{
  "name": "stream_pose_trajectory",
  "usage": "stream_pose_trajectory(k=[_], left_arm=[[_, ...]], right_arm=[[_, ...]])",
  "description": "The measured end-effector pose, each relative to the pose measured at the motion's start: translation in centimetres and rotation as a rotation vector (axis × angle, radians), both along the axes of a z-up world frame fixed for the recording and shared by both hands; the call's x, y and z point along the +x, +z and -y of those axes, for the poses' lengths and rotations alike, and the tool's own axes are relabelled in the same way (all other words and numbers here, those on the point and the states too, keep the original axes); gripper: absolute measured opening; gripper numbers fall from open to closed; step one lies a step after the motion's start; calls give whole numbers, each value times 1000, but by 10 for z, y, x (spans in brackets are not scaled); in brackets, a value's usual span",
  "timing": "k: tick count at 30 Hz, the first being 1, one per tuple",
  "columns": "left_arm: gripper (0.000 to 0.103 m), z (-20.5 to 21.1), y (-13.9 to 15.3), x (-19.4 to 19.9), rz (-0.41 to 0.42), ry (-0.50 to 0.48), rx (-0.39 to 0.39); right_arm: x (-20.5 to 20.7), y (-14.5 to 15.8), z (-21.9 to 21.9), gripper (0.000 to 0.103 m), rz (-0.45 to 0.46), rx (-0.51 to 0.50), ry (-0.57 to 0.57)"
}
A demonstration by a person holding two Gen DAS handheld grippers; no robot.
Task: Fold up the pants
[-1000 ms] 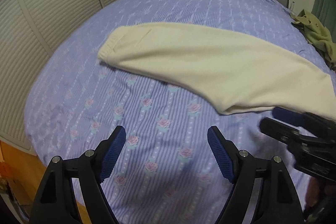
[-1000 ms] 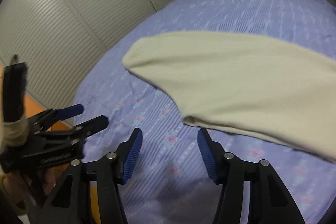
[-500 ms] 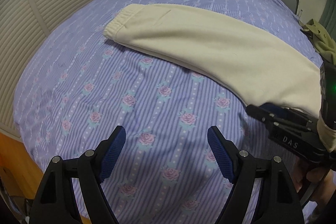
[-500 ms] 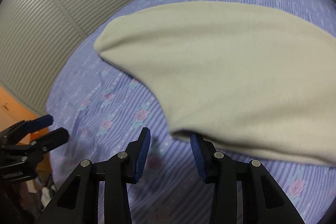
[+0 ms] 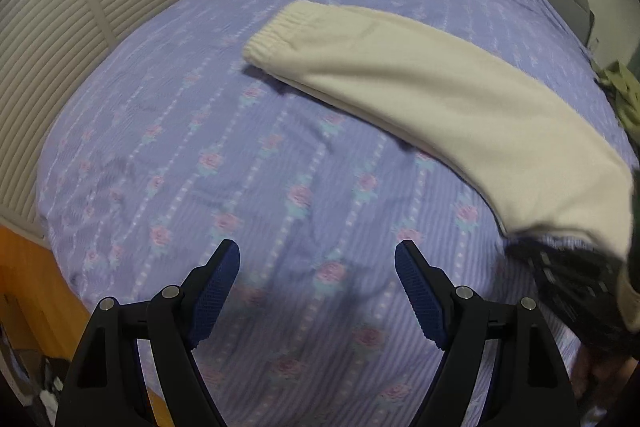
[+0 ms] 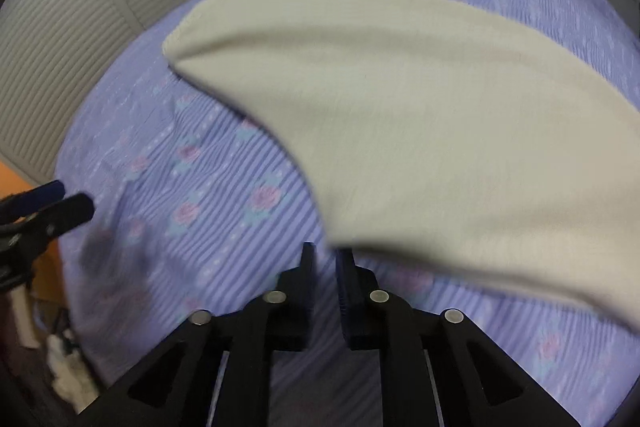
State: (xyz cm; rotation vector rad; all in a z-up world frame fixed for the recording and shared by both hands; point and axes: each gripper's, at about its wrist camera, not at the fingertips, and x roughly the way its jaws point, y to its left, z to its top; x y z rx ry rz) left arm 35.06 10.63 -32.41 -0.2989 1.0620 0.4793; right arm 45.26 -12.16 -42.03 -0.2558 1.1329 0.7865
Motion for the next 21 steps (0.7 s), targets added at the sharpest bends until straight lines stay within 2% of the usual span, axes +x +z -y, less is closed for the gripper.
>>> stream_pose_trajectory(k=[2,3,5,6,9,12,14,17,20,21], left_arm=[[80,-17,11,0,20,12,-14],[81,-26,16,2,32,11,-19],[86,-51,29,9,66,2,-21],[86,-59,32,13,80,-6,-25],[86,-101,43,38,125,-67,-53],[85,-142,45,77,162,-167,-105],[78,-169,39,113,179,-236,-145],[66,-189,25,160,159,-315,-197],[55,-206,6,206,133,-359,-264],[52,-214,-1,220,131,-360,-309]], right_arm=[[-9,20,3,37,-53,37,-8],[-14,34,2,41,-32,46,-12],[-16,56,-4,56,23,39,-43],[-14,68,-10,58,48,41,-76],[6,93,-33,61,80,61,-156],[28,101,-65,61,108,39,-196],[47,104,-89,61,134,45,-226],[75,105,-123,61,157,42,-261],[96,101,-151,61,160,25,-274],[102,100,-158,61,161,18,-273]])
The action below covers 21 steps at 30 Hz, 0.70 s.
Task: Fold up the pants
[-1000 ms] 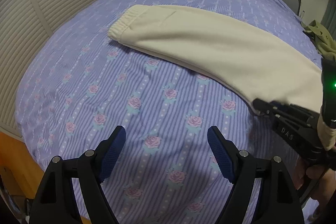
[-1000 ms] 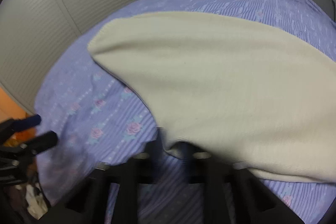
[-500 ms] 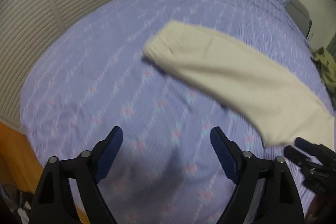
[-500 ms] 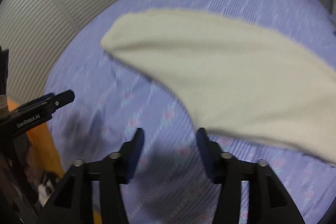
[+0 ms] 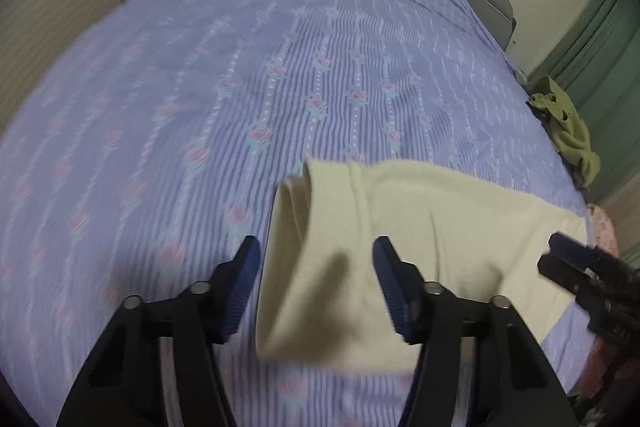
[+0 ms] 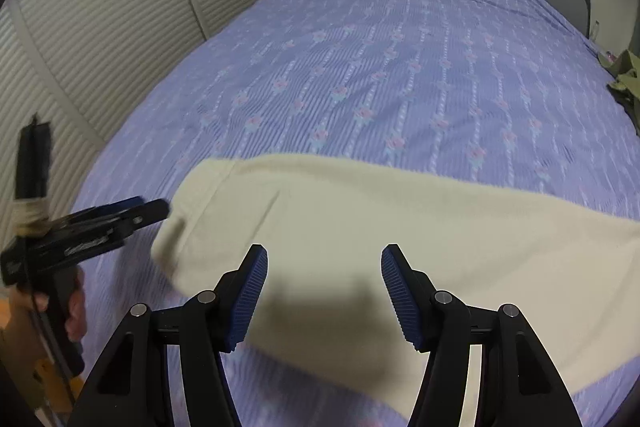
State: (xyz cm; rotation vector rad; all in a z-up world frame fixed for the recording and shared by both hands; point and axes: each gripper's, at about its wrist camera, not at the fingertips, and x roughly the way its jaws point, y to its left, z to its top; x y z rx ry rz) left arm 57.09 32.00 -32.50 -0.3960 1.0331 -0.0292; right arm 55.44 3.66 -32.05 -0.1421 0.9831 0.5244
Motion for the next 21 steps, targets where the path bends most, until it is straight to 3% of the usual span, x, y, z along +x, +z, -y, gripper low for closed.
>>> stream_pose_trajectory(k=[2,4,6,11,12,13,15,21], left_arm=[[48,-10,-11,18,-11,-5,-105],[34,-16,-23,32,-37,-18,-197],[29,-16,-33,41,-59,-33,-217],[40,-17,-54,46,-142,-1,-268],[31,-17,-55,46,-139,-2,-280],[18,-17,-55,47,-135,-7,-287],[12,-14,-49,43,-119,-22,-262],[9,-22,-20,29,-23,-60,-214]], right_arm=[[9,-4,-13,61,-6,-24,-2],[16,-9,-23,61,-21,-37,-3],[19,-14,-31,61,-39,-47,-3],[25,-23,-44,61,-58,-75,-1],[27,-26,-48,61,-63,-77,2],[29,-28,-51,61,-68,-76,6],[30,-30,-58,61,-76,-73,6],[33,-24,-79,61,-82,-30,26]])
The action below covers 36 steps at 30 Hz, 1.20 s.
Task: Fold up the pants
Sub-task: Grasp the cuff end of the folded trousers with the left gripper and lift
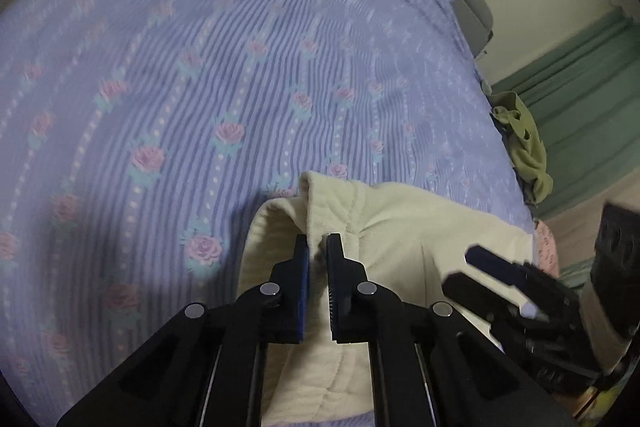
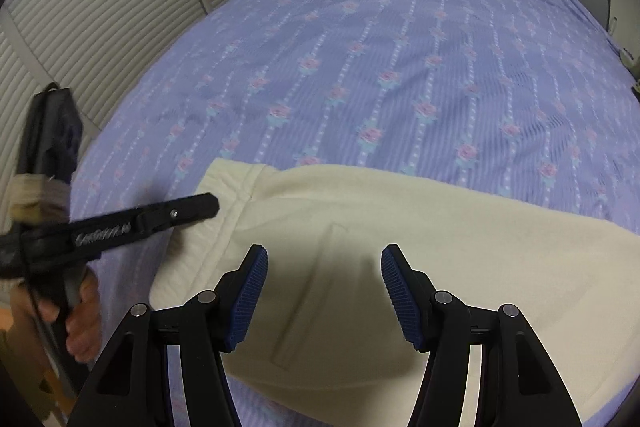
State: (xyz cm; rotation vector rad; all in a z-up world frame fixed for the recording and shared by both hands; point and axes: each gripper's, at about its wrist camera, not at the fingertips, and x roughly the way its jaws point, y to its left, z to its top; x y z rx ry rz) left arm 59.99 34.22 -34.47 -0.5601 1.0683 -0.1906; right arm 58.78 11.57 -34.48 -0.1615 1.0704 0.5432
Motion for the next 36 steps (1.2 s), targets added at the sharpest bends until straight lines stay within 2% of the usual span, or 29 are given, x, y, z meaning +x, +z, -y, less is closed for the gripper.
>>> stream_pose_trajectory(k=[2,5,7,9,11,12,13,14,15,16,17,20,22,25,27,31,34,36], left_arm=[[8,-3,-4,-3,-3,7,38],[8,-12,-7,-5,-1,30,4],[9,-7,-8,-5,21,15,42],[11,-3,-23,5,-38,-8,91],[21,-2,-23,7,-46,-8,138],[40,-3,-16,5,-49,10,186],[51,-3,-10,3,-50,29,226],[54,-6,2,-3,-36,61,298],[61,-7,9,-7,-22,65,313],[69,-8,17,-12,-2,54,306],[72,-9,21,-18,13,31,283],[73,-7,12,-26,-14,-39,208],[73,-8,-1,-30,-46,-50,156],[72,-20,-26,-28,-90,-35,-13],[72,-26,-37,-26,-95,-13,-67],[71,-44,-55,-12,-103,5,-241],[64,-46,-49,-3,-112,-10,-226],[64,-39,-30,-4,-35,-43,-194]], right_arm=[[2,1,-8,61,7,5,12],[5,-6,-17,61,-3,-2,37],[7,-9,-20,61,-10,3,45],[9,-12,-20,61,-8,-3,38],[10,-16,-18,61,-17,-9,19],[11,-16,-16,61,-25,-10,11],[11,-16,-13,61,-32,-5,3],[11,-15,-9,61,-32,0,-5],[9,-12,-6,61,-28,3,-10],[7,-10,-4,61,-22,0,-15],[5,-8,-1,61,-13,-8,-19],[-2,-6,3,61,4,-20,-22],[-6,-8,6,61,-7,-24,-24],[-11,-15,7,61,-30,-41,-21],[-14,-21,7,61,-41,-57,-14],[-14,-33,8,61,-65,-80,-23],[-12,-35,10,61,-76,-78,-30],[-11,-33,11,61,-73,-77,-29]])
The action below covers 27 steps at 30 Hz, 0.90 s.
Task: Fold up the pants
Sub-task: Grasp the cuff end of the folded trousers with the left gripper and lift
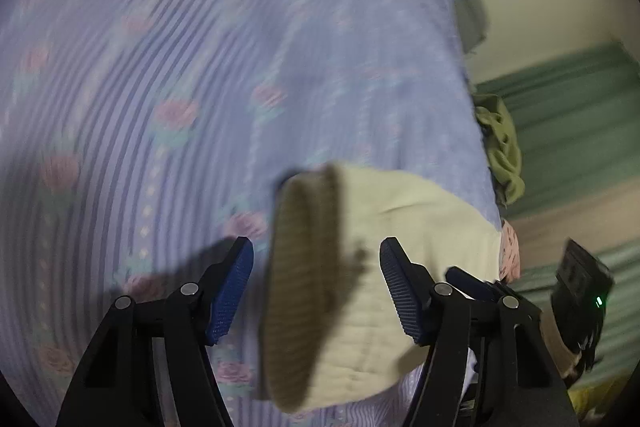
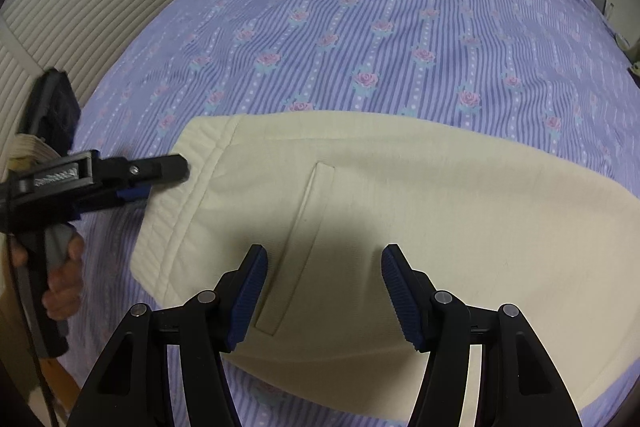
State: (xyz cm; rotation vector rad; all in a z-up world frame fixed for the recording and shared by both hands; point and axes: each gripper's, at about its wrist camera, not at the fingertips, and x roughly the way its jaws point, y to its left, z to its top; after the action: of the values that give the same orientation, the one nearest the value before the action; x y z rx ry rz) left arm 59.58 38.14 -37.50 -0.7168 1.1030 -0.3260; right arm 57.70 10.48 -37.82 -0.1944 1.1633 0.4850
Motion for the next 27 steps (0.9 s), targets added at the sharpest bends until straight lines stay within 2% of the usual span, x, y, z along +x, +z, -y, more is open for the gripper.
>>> stream_pose_trajectory(k=[2,4,6,10,13,15,18,19,20,21,22,24,25,27], left_arm=[[64,0,8,-1,46,-44,40],[64,3,1,5,9,-84,54],[64,4,-15,12,-53,-97,13],[65,0,-31,12,-69,-92,-19],[65,-4,-31,8,-62,-90,-43],[65,-4,-35,3,-73,-120,-75],[62,-1,-41,0,-86,-136,-152],[50,-2,-39,0,-78,-140,-182],[44,-7,-37,-3,-63,-149,-290],[43,-12,-32,-8,-38,-150,-382],[43,-13,-23,-13,8,-166,-431],[42,-8,-2,-22,109,-234,-421],[42,-4,-1,-23,110,-242,-407],[43,-1,-18,-18,17,-210,-362]], right_arm=[[0,3,2,61,7,8,4],[-3,4,2,61,14,9,9],[-1,3,1,61,16,2,9],[1,2,1,61,10,1,-11],[0,0,1,61,3,-2,-13],[1,0,1,61,4,3,-15],[-1,2,4,61,3,13,-22],[-1,3,5,61,2,16,-22],[-2,3,5,61,3,16,-21],[-2,5,6,61,7,15,-21],[-2,6,7,61,11,14,-21],[-3,9,6,61,22,17,-16],[-3,11,6,61,29,27,-10],[-2,11,6,61,32,33,-11]])
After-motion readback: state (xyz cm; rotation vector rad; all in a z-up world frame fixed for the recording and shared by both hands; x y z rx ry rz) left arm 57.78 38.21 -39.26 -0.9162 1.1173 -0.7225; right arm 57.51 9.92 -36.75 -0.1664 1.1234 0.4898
